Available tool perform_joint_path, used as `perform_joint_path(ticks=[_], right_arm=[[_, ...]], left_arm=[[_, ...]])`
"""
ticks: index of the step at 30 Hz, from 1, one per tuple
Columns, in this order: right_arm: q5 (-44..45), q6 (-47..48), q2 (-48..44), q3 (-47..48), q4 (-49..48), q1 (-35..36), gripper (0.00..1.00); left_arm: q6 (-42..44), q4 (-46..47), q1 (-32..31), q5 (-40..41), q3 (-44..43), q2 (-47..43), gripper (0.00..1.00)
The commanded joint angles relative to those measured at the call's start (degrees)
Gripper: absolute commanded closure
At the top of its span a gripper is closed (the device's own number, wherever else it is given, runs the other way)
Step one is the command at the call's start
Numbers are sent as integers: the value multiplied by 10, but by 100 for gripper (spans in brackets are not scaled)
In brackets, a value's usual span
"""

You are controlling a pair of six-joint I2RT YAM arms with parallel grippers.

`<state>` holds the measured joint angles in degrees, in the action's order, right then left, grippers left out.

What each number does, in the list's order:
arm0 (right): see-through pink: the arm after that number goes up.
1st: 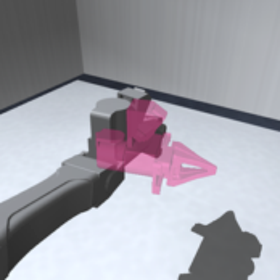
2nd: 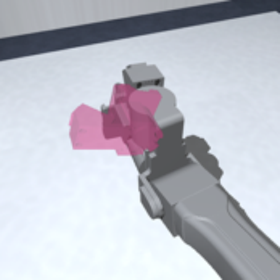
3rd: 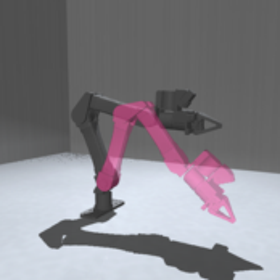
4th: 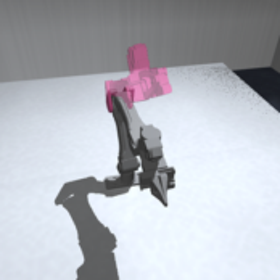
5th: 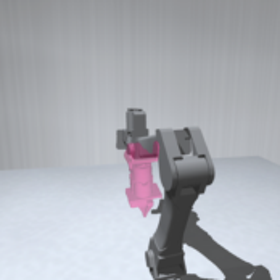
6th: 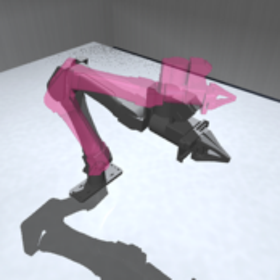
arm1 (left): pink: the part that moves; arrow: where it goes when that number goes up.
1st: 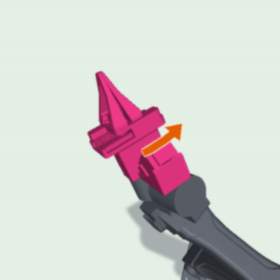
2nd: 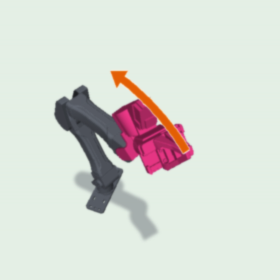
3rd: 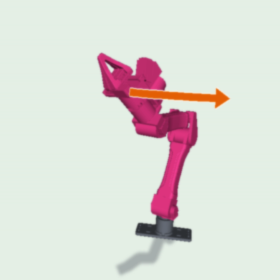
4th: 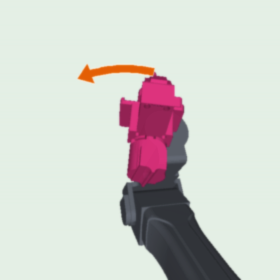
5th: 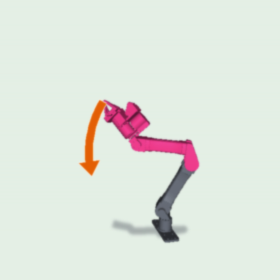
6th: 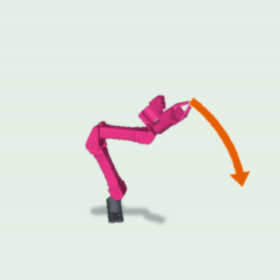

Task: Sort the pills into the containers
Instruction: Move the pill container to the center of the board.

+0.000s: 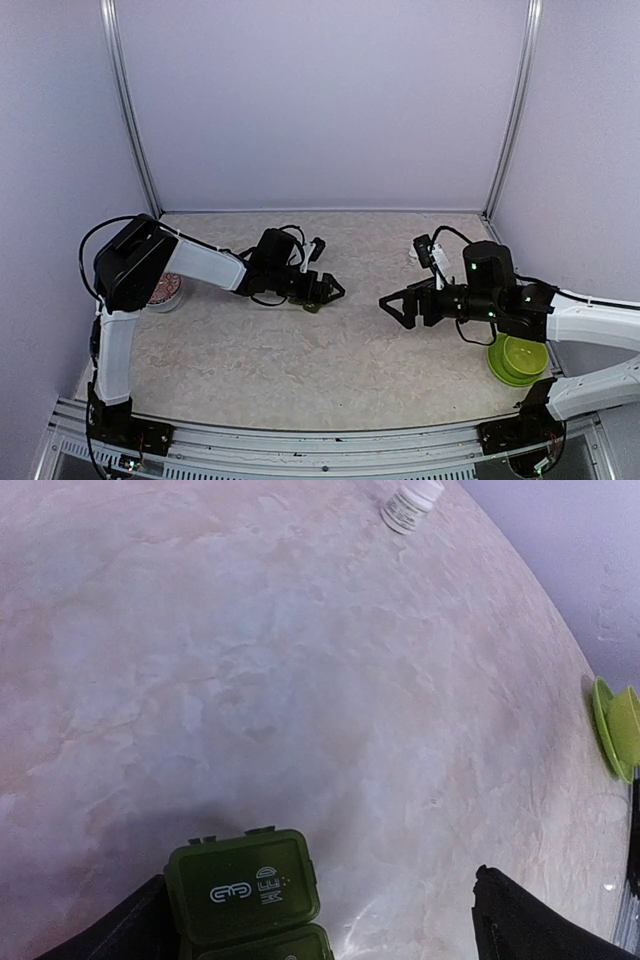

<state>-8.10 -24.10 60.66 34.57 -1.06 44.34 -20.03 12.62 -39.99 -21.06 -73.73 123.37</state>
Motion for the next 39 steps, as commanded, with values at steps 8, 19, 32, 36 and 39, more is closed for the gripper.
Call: perform_joint_path(ticks=[8,19,32,36,39], right_arm=[[-1,4,24,-2,5,-4,0],[14,11,-1,0,29,-6,0],[17,13,-46,-7,55,-14,0],[15,18,-55,-15,60,-16,0],[5,20,-61,-22,56,-21,0]], left_arm=[[99,-71,-33,-155,-75,60,3],[135,-94,-70,-197,-83,48,4],[130,-84,-95,-206,-72,6,4],[112,-69,-93,-196,-71,-41,2],[97,-58,-90,-183,-63,-81,1]])
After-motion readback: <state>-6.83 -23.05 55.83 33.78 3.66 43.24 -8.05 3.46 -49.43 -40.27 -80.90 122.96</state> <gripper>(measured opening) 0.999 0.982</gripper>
